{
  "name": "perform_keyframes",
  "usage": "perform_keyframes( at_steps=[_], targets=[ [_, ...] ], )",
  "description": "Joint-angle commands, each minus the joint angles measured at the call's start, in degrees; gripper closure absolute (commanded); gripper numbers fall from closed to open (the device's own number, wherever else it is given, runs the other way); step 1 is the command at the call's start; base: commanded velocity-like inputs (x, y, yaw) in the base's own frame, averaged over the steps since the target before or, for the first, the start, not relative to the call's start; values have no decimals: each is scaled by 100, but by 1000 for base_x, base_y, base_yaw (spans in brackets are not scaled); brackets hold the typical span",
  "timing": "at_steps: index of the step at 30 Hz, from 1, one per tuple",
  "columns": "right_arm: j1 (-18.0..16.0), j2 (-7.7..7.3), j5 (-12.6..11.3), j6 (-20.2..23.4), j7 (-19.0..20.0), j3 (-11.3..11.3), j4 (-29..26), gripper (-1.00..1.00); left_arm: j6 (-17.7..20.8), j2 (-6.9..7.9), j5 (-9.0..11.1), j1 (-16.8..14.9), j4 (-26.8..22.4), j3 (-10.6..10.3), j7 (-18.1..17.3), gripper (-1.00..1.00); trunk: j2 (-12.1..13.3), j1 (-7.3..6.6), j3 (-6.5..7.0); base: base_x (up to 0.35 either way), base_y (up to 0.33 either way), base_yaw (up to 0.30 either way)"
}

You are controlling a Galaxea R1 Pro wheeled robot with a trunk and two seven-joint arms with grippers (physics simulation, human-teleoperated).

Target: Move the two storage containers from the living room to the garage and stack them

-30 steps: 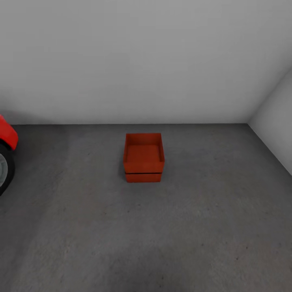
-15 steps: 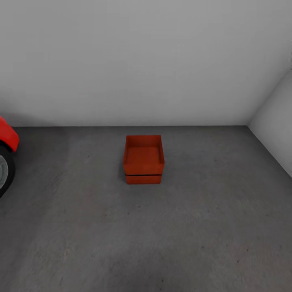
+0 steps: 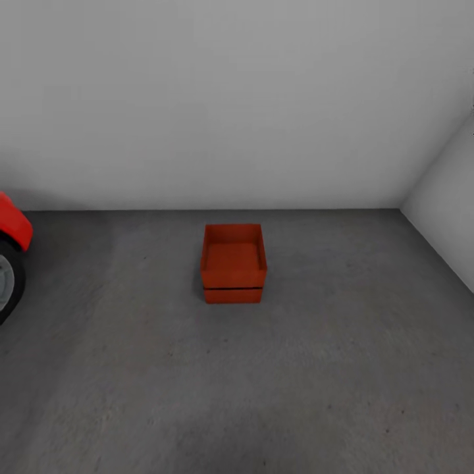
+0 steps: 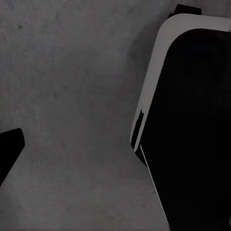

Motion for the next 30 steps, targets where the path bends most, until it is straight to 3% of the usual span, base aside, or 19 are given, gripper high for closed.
perform_keyframes(
  at_steps=[1,30],
  targets=[
    [-6,3,-52,-31,-10,49,18,-100,-12,0,43,-1,0,-49,15,-100,-4,1,5,0,0,0],
    [-6,0,-51,-81,6,47,18,-100,-12,0,43,-1,0,-48,15,-100,-4,1,274,0,0,0]
  ],
)
